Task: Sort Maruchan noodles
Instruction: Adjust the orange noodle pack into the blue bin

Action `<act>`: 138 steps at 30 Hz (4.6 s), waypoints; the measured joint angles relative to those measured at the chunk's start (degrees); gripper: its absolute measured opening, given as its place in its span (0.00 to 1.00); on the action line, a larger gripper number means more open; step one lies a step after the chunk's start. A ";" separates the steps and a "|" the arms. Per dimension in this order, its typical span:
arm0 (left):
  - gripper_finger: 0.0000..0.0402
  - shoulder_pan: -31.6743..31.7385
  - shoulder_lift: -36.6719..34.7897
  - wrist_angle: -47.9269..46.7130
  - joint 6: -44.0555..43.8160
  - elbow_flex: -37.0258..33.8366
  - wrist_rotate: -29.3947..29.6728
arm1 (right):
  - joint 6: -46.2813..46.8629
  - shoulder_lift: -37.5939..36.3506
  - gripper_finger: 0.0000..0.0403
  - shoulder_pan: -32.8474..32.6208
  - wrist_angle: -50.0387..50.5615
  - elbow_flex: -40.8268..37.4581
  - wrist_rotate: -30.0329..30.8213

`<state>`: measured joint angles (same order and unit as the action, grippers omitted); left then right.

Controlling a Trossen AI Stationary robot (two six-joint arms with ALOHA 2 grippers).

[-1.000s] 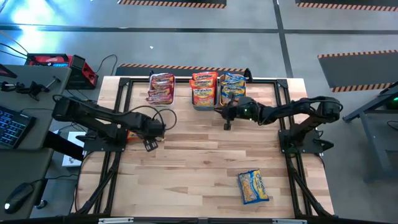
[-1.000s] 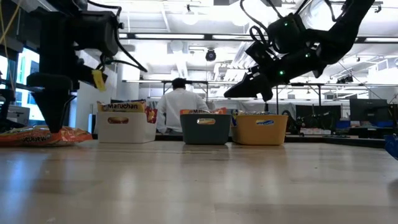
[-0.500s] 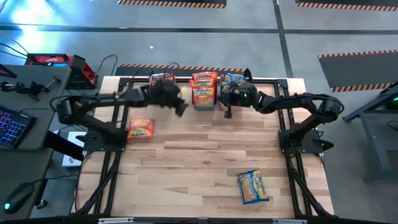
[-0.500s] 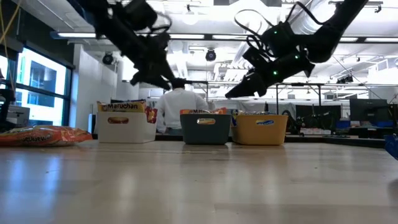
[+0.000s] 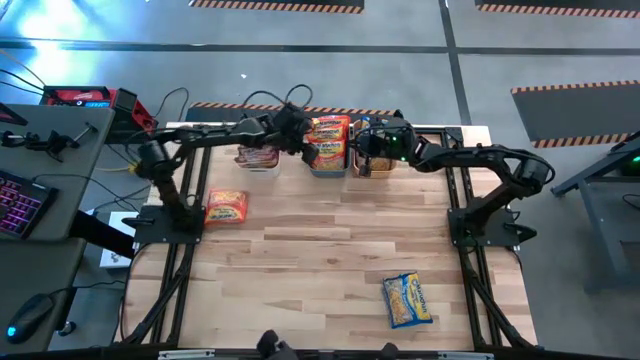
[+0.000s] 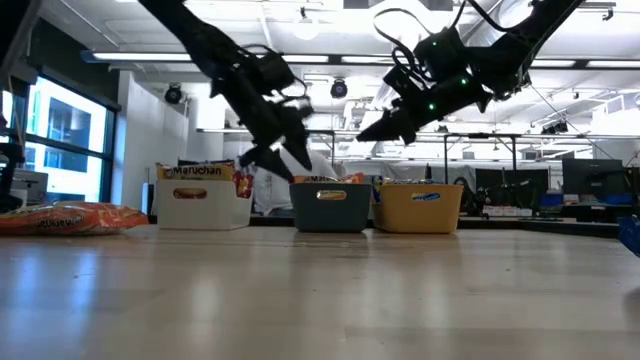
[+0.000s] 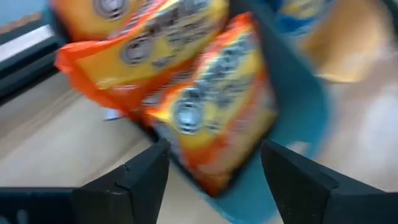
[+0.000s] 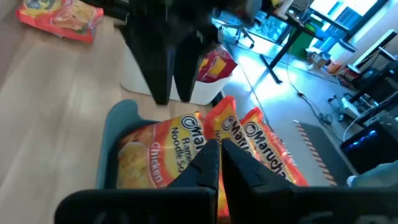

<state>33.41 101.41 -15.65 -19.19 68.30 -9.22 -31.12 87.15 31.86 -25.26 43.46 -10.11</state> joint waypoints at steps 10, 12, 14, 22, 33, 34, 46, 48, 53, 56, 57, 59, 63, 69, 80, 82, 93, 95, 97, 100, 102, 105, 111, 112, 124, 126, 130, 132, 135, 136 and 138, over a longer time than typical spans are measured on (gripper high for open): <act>0.62 0.02 6.99 0.02 3.04 5.06 3.89 | -0.85 0.00 0.00 0.04 1.17 0.00 0.00; 0.61 0.27 7.63 1.11 3.00 5.04 3.74 | -0.85 0.00 0.00 0.04 1.23 0.00 0.00; 0.60 0.82 7.89 1.24 3.00 5.04 3.76 | -0.85 0.00 0.00 0.04 1.50 0.00 0.00; 0.41 2.01 7.93 1.87 5.27 5.04 3.75 | -0.85 0.00 0.00 0.04 1.70 0.00 0.02; 0.03 1.81 9.41 3.69 13.36 5.04 0.48 | -0.85 0.00 0.00 0.04 2.17 0.00 0.04; 0.01 1.81 9.26 3.82 13.99 5.04 0.46 | -0.85 0.00 0.00 0.04 2.29 0.00 0.04; 0.00 0.40 5.51 6.14 22.96 5.02 0.13 | 4.03 0.00 0.02 0.97 10.90 4.70 0.18; 0.00 -0.33 5.11 6.08 24.22 5.02 0.13 | 4.77 0.00 0.05 1.41 15.19 6.75 0.18; 0.00 -1.84 4.29 6.12 26.20 5.02 0.79 | 5.38 1.21 0.19 2.76 23.92 12.59 -0.07; 0.00 -2.41 3.93 6.03 26.54 5.02 0.90 | 5.61 3.46 0.30 3.71 30.80 16.41 -2.40; 0.00 -2.57 3.85 6.26 26.74 5.02 0.95 | 5.60 4.35 0.33 3.90 32.74 17.79 -3.61; 0.00 -2.78 3.83 6.30 26.96 5.02 1.01 | 5.56 6.18 0.40 4.17 36.04 20.43 -5.38; 0.00 -2.85 3.52 6.31 27.33 5.02 1.20 | 3.23 9.18 0.51 4.30 41.80 25.00 -6.69; 0.00 -2.84 3.23 5.96 27.83 5.00 1.23 | -0.07 11.49 0.57 5.26 46.59 29.77 -7.62; 0.00 -2.94 2.68 4.97 28.36 5.00 1.26 | -0.89 15.12 0.57 7.74 47.03 31.52 -14.18; 0.00 -3.04 2.45 4.67 28.45 5.00 1.36 | -0.89 15.82 0.57 7.69 46.92 31.52 -14.21; 0.00 -3.06 2.34 4.95 28.45 5.00 1.34 | -0.29 20.14 0.57 7.56 46.36 31.52 -19.15; 0.00 -3.06 2.34 4.95 28.45 5.00 1.34 | 0.78 21.07 0.57 7.65 46.39 31.52 -20.71; 0.00 -3.06 2.34 4.97 28.45 5.00 1.34 | 2.54 21.97 0.57 7.65 46.40 31.52 -21.38; 0.00 -3.06 2.34 4.96 28.45 5.00 1.34 | 3.15 22.97 0.57 7.65 46.43 31.50 -21.42; 0.00 -3.06 2.34 4.95 28.45 5.00 1.34 | 3.17 23.15 0.56 7.65 46.42 31.50 -21.46; 0.00 -3.06 2.34 4.95 28.42 5.00 1.34 | 4.00 23.15 0.52 7.65 46.40 31.50 -21.66; 0.00 -3.06 2.34 5.21 28.42 5.00 2.12 | 4.31 23.15 0.33 7.65 46.38 31.50 -21.74; 0.00 -3.09 2.34 5.21 28.42 5.00 2.24 | 4.31 23.15 0.29 7.65 46.34 31.50 -21.73; 0.00 -3.06 2.34 5.24 28.40 5.02 5.05 | 2.67 23.21 0.11 7.96 47.06 34.15 -17.20; 0.00 -2.99 2.10 5.79 28.40 4.46 5.59 | 0.77 23.19 0.11 7.72 48.68 35.74 -13.93; 0.00 -3.06 -0.24 8.64 27.65 0.85 7.28 | -3.11 23.08 0.11 6.19 51.26 38.55 -8.94; 0.00 -3.07 -1.94 11.19 26.87 -1.81 8.40 | -4.84 23.05 0.11 5.04 51.30 39.28 -6.95; 0.00 -3.13 -4.22 16.05 25.09 -6.73 8.59 | -8.18 22.95 0.11 3.01 50.78 39.35 -2.63; 0.00 -3.15 -4.68 17.64 24.44 -8.32 8.59 | -9.14 22.95 0.11 2.39 50.58 39.26 -1.09; 0.00 -3.15 -5.24 21.09 22.99 -11.36 8.57 | -10.07 23.07 0.11 1.22 50.45 39.24 1.40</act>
<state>30.26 96.17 5.44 3.80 56.94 -0.65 -41.19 110.23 33.07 25.19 82.70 -8.71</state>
